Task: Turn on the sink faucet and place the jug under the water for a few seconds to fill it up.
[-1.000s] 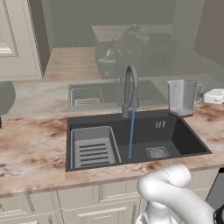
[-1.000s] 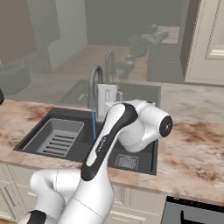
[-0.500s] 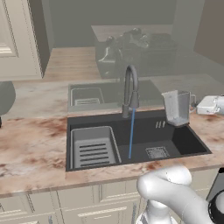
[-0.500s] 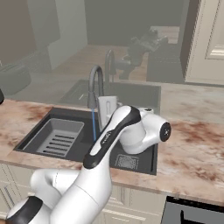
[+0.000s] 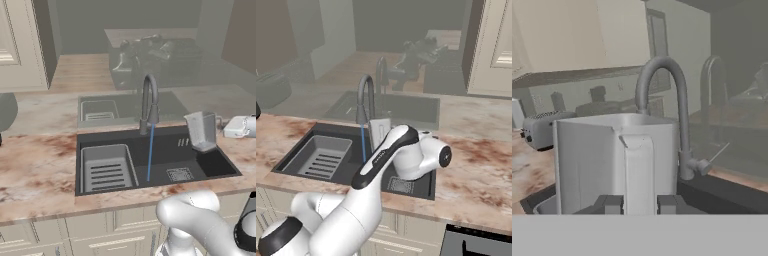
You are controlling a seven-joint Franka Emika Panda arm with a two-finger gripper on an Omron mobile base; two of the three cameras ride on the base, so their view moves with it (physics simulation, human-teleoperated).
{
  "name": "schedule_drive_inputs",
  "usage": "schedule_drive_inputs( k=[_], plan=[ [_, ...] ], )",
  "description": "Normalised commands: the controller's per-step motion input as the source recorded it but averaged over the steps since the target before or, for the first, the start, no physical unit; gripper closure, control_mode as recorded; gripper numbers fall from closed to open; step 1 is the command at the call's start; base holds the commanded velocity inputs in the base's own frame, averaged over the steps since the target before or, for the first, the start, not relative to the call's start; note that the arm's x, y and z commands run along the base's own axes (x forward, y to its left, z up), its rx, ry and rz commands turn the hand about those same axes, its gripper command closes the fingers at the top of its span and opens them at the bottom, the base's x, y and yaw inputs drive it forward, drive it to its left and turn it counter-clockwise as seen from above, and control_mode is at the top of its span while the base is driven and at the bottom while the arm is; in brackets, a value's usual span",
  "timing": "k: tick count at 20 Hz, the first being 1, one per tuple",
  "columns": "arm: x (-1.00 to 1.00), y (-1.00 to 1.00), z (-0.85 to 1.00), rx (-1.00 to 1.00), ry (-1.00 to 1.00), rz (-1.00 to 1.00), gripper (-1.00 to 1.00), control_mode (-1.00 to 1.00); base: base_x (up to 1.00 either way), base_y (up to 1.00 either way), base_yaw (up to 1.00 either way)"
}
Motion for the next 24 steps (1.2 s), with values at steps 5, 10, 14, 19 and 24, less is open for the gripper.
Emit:
schedule_drive_inputs(
  k=[5,10,14,19,24],
  plan=[
    [0.00,0.00,-0.29,-0.05,0.03,0.00,1.00,-1.00,0.00,0.00,0.00],
    [0.02,0.00,-0.02,0.00,0.00,0.00,1.00,-1.00,0.00,0.00,0.00],
    [0.10,-0.01,-0.27,0.00,0.01,0.00,1.00,-1.00,0.00,0.00,0.00],
    [0.07,0.00,-0.34,0.00,0.02,0.00,1.00,-1.00,0.00,0.00,0.00],
    [0.08,0.00,-0.32,-0.01,0.02,0.00,1.00,-1.00,0.00,0.00,0.00]
  ],
)
